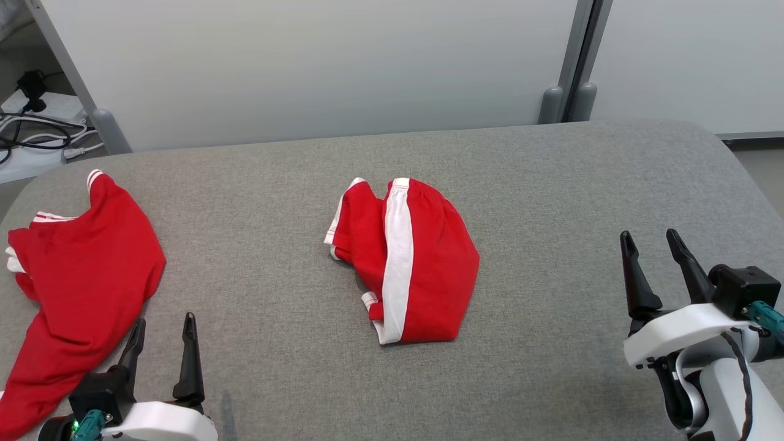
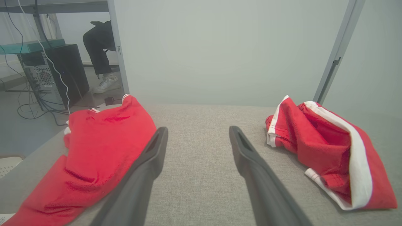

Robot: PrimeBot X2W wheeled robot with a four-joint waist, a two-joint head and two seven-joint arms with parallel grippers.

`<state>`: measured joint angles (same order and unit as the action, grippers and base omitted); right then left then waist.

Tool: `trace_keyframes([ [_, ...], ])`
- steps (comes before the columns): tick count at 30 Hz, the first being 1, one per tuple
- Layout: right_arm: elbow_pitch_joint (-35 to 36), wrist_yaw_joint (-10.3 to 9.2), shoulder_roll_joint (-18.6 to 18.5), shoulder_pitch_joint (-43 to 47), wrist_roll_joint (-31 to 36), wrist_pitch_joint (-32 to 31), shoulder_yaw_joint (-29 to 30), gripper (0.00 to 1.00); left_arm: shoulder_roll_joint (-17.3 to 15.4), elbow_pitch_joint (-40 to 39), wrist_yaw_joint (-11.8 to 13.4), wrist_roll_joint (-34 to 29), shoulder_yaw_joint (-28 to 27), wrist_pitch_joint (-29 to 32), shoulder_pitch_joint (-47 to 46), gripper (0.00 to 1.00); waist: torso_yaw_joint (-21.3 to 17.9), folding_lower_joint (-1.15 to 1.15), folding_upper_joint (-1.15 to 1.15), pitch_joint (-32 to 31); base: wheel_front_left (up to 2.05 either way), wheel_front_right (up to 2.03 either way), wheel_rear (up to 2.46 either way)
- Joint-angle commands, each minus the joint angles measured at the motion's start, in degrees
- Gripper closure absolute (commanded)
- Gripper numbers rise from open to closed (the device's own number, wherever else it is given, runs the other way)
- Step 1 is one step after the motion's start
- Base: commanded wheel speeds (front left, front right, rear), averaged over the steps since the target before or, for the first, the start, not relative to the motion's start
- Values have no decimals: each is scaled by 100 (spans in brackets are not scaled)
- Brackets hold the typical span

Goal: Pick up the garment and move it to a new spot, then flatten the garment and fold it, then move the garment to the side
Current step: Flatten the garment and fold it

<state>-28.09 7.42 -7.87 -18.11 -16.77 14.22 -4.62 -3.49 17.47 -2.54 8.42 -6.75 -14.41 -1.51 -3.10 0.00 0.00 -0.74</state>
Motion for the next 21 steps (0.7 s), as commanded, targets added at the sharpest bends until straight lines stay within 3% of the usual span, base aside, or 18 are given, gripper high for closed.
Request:
trace_keyframes([
  [1, 179, 7, -16, -3, 17, 78, -112, 0, -57, -151, -45, -85, -210, -59, -135, 0, 10, 0, 0, 4, 0, 0, 0],
  [12, 164, 7, 6, -50, -13, 78, -201, 0, 45, -70, -240, -184, -159, -59, -228, 0, 20, 0, 0, 100, 0, 0, 0],
  [21, 154, 7, 47, -141, -31, 78, -319, 0, 59, 5, -340, -51, 275, -59, -311, 0, 101, 0, 0, 261, 0, 0, 0],
])
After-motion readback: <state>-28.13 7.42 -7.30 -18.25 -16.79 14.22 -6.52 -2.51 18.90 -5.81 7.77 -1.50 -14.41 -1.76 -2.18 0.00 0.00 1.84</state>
